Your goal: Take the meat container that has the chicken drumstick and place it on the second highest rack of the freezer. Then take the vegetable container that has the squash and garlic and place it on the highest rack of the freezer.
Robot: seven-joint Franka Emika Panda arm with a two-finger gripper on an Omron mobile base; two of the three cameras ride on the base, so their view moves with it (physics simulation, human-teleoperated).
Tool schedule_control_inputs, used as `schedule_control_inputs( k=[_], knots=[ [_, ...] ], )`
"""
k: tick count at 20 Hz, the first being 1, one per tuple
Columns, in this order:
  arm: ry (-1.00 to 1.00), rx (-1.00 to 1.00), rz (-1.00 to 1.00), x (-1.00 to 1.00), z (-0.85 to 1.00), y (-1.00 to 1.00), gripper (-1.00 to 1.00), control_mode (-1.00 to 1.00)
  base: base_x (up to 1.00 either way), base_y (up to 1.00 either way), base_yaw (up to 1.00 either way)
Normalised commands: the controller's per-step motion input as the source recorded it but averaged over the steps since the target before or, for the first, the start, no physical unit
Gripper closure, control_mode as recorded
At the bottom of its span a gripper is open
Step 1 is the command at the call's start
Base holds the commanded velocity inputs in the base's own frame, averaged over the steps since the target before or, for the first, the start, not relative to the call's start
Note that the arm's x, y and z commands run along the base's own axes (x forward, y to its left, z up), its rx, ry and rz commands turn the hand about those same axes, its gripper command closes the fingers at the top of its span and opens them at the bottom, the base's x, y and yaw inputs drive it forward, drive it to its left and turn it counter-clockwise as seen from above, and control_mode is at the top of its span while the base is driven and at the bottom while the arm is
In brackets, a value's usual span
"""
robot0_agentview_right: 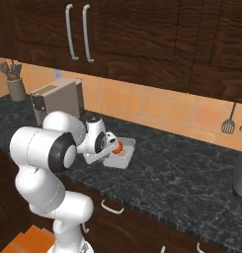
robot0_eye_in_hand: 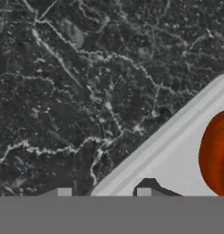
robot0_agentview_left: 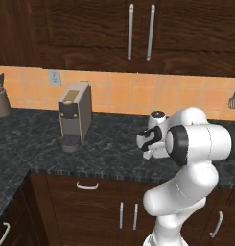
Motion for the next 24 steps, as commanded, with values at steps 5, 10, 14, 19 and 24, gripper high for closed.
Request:
schedule_control_inputs(
  k=[5,10,14,19,24],
  knots=[
    [-0.17,0.00,0.00,-0.54,0.51,0.02,1.00,-1.00,0.00,0.00,0.00],
    [-0.21,0.00,0.00,-0.43,0.66,0.08,1.00,-1.00,0.00,0.00,0.00],
    [-0.10,0.00,-0.04,-0.50,0.74,0.01,1.00,-1.00,0.00,0.00,0.00],
    [0.00,0.04,-0.11,-0.66,0.72,0.01,1.00,-1.00,0.00,0.00,0.00],
    [0.00,0.02,-0.10,-0.58,0.80,0.06,1.00,-1.00,0.00,0.00,0.00]
  ],
)
